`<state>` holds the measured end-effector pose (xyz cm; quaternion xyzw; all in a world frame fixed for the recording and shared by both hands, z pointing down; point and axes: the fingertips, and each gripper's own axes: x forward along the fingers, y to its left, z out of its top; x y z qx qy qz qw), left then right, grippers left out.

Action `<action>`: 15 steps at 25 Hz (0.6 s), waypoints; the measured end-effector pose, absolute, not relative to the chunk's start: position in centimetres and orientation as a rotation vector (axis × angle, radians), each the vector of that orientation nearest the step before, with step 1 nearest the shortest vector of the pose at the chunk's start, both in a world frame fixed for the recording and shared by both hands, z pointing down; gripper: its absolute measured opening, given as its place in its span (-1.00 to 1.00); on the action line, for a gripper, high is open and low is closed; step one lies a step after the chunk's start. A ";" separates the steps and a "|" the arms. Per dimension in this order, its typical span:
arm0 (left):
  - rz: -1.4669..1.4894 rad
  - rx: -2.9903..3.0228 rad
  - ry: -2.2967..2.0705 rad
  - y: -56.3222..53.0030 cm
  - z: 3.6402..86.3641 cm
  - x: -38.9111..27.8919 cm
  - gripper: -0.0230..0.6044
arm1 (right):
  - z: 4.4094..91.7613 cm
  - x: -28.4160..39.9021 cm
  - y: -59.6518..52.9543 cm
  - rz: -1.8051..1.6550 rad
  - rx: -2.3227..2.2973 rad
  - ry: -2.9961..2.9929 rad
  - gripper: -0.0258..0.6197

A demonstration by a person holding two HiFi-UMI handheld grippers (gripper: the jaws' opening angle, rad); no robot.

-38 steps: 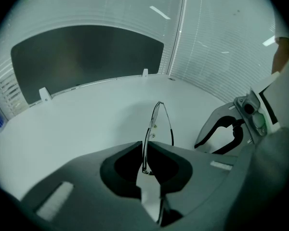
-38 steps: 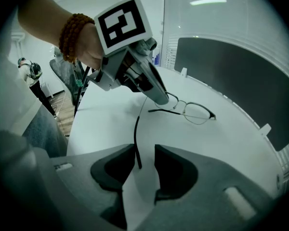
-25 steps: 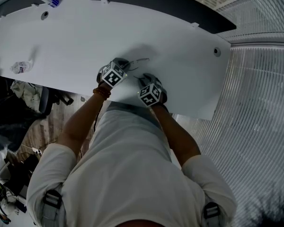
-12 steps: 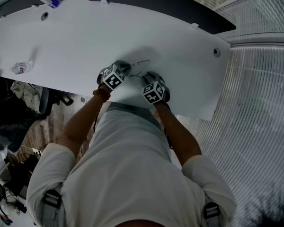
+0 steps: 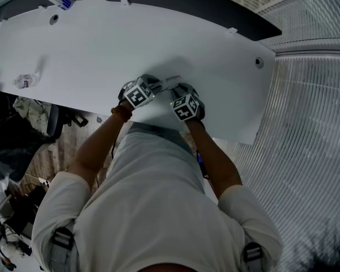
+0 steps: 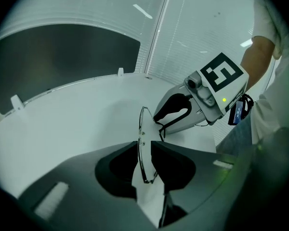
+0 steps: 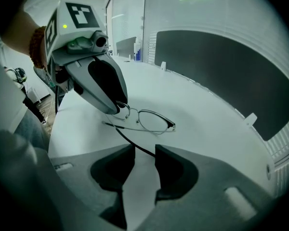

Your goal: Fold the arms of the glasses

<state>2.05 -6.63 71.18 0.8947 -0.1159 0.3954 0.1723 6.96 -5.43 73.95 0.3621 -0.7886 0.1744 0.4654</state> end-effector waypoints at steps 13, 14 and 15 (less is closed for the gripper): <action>1.124 2.551 -0.265 -5.1 71.0 3.0 -0.66 | 74.0 7.3 -6.0 0.476 0.935 -1.915 -0.51; 1.126 2.553 -0.258 -5.0 71.0 3.1 -0.66 | 74.0 7.3 -6.0 0.480 0.940 -1.914 -0.51; 1.129 2.555 -0.250 -4.8 71.0 3.2 -0.66 | 73.9 7.3 -6.1 0.485 0.944 -1.912 -0.51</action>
